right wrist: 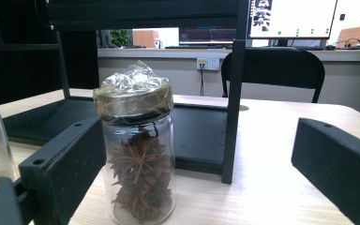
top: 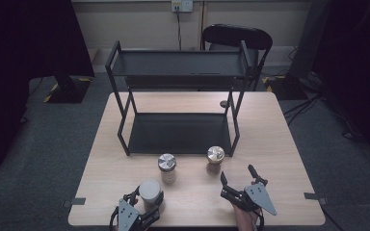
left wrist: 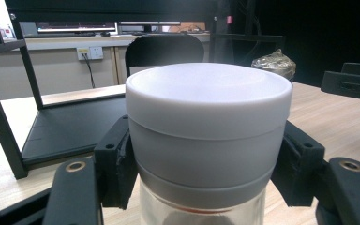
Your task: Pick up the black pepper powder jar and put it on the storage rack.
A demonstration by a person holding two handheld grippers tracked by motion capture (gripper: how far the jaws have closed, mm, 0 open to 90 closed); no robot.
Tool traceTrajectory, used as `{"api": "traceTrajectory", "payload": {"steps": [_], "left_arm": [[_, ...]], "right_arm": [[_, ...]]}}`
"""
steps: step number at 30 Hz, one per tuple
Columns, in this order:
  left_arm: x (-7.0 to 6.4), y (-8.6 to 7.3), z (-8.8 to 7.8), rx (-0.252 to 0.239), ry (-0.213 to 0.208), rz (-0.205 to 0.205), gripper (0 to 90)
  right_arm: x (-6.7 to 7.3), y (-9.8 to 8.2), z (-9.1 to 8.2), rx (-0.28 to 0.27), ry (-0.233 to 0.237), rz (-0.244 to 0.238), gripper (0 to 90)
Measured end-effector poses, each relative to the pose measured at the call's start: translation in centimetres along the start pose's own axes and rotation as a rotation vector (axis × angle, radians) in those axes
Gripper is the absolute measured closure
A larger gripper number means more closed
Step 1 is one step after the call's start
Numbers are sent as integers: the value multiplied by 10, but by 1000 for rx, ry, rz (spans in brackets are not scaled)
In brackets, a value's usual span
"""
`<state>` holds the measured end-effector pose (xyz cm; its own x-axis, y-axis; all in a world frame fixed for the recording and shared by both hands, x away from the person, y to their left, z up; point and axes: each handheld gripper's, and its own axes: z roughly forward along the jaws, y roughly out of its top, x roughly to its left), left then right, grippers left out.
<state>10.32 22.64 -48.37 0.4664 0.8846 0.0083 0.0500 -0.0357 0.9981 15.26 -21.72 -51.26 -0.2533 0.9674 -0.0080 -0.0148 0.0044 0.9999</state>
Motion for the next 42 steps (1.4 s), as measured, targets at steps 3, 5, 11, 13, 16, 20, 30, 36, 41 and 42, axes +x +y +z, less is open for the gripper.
{"api": "traceTrajectory", "payload": {"steps": [3, 5, 11, 13, 16, 20, 30, 36, 41, 42], "left_arm": [[-1, 0, 0, 0, 2, 2, 343], [-1, 0, 1, 0, 1, 2, 343], [-3, 3, 2, -3, 0, 7, 343], [-3, 5, 2, -4, 3, 8, 343], [-3, 7, 2, -4, 9, 8, 343], [-4, 11, 2, -4, 26, -2, 343], [2, 17, 1, -5, 51, -2, 343], [4, 21, 2, -12, 68, -7, 343], [5, 25, 5, -16, 81, -4, 343], [5, 26, 5, -14, 82, -1, 343]], "right_arm": [[0, 0, 0, 0, 0, 0, 24], [0, 0, 0, 1, 0, -1, 24], [0, 0, 0, 1, 0, 0, 24], [0, 0, 0, 1, 0, 0, 24], [0, 0, 0, 1, 0, 0, 24], [0, 0, 0, 1, 0, 0, 24], [0, 0, 0, 1, 1, 0, 24], [0, 0, 0, 0, 1, 0, 24], [0, 0, 0, 0, 1, 0, 24], [0, 0, 0, 0, 1, 0, 24]]}}
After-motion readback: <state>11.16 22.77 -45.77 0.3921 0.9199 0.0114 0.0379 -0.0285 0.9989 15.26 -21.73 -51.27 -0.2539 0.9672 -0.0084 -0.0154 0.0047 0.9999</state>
